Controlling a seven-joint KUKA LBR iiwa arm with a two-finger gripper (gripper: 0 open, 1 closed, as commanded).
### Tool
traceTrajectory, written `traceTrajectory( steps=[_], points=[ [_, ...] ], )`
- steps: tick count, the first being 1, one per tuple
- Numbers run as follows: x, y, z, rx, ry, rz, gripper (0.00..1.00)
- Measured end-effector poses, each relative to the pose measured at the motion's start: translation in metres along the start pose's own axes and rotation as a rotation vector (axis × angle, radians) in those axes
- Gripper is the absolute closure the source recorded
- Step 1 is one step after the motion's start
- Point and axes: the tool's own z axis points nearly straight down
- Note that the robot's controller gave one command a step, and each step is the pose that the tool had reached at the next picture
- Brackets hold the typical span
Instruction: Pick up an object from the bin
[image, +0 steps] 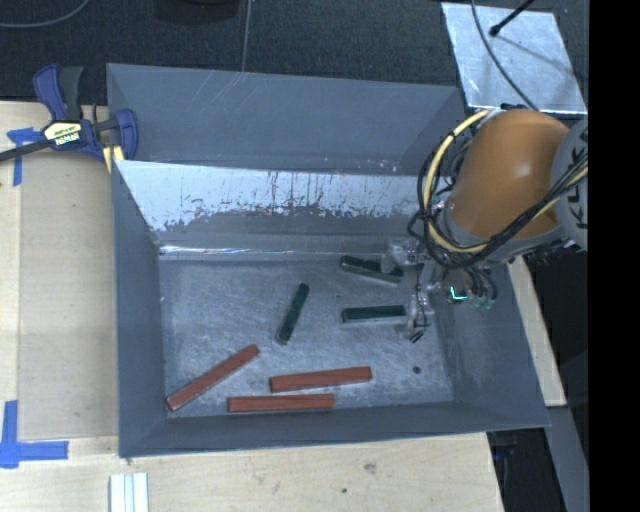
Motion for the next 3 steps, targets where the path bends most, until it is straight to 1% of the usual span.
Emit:
traceTrajectory(
  steps=[1,2,3],
  points=[
    [0.0,-0.004,0.103,0.0,0.0,0.102,0.0],
    [-0.003,-0.004,0.097,0.001,-0.01,0.1,1.0],
    [0.007,-0.044,-0.04,0.003,-0.017,0.089,1.0]
  ],
)
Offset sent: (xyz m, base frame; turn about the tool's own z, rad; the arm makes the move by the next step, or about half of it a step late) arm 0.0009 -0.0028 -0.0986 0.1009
